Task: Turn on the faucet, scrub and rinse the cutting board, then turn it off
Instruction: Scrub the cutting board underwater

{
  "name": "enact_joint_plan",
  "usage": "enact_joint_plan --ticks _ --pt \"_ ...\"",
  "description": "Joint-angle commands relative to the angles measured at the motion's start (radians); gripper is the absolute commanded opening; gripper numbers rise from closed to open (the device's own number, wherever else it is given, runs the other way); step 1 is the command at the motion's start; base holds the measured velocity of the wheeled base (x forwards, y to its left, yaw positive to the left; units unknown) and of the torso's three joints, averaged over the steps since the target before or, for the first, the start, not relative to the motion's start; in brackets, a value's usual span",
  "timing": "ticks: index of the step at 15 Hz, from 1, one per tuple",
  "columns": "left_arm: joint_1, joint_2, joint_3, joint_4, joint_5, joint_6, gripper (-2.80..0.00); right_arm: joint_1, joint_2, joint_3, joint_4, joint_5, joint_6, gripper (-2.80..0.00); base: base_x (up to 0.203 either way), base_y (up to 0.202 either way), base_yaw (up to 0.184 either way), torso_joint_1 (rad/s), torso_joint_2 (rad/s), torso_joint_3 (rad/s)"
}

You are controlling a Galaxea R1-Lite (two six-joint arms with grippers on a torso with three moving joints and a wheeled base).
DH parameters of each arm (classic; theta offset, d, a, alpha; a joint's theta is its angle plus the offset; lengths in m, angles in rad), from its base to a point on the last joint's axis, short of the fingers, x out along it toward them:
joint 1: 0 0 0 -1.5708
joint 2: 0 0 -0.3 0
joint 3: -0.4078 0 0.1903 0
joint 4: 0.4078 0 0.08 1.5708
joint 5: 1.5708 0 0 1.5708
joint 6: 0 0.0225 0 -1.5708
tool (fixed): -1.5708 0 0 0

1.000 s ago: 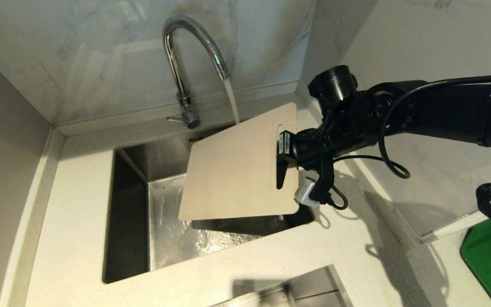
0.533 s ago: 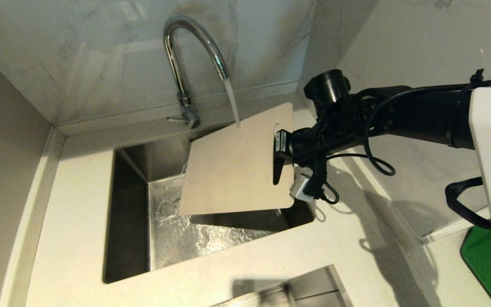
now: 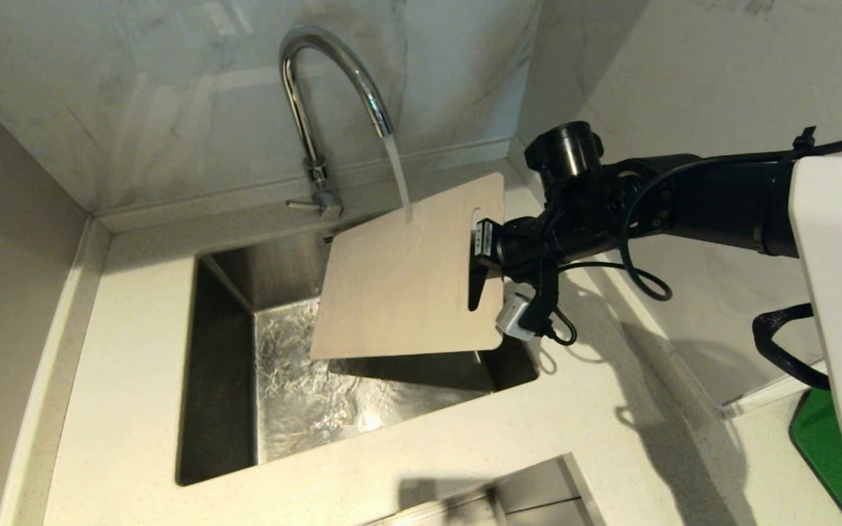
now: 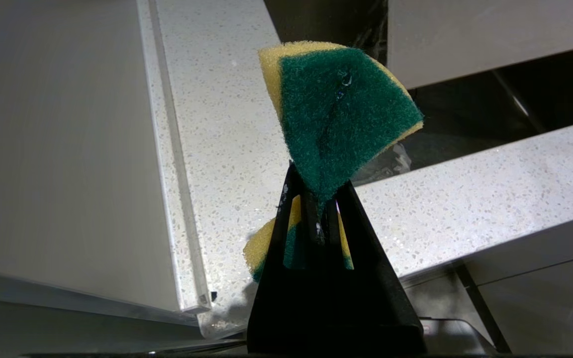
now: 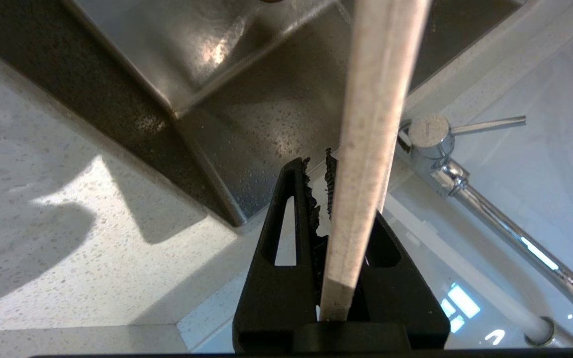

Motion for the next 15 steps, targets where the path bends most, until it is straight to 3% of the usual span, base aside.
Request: enact_joint_plan --ticks 1,9,15 --pt "0.0 0.001 0.002 -0.001 0.001 -0.001 -2.8 0.002 0.001 -0.001 0.002 0.003 -0.014 -2.8 0.0 0.0 0.0 0.0 0.0 0.0" --pt "0.0 0.002 0.002 0.0 0.001 -0.001 -2.8 0.02 0.006 0.018 0.036 0.03 -0.02 -2.8 0.0 0.0 0.0 0.0 0.0 0.0" --pt "0.0 0.001 0.002 0.0 0.001 -0.001 -2.8 0.11 -0.078 0.014 0.099 0.022 0.003 -2.8 0.0 0.0 0.0 0.0 0.0 0.0"
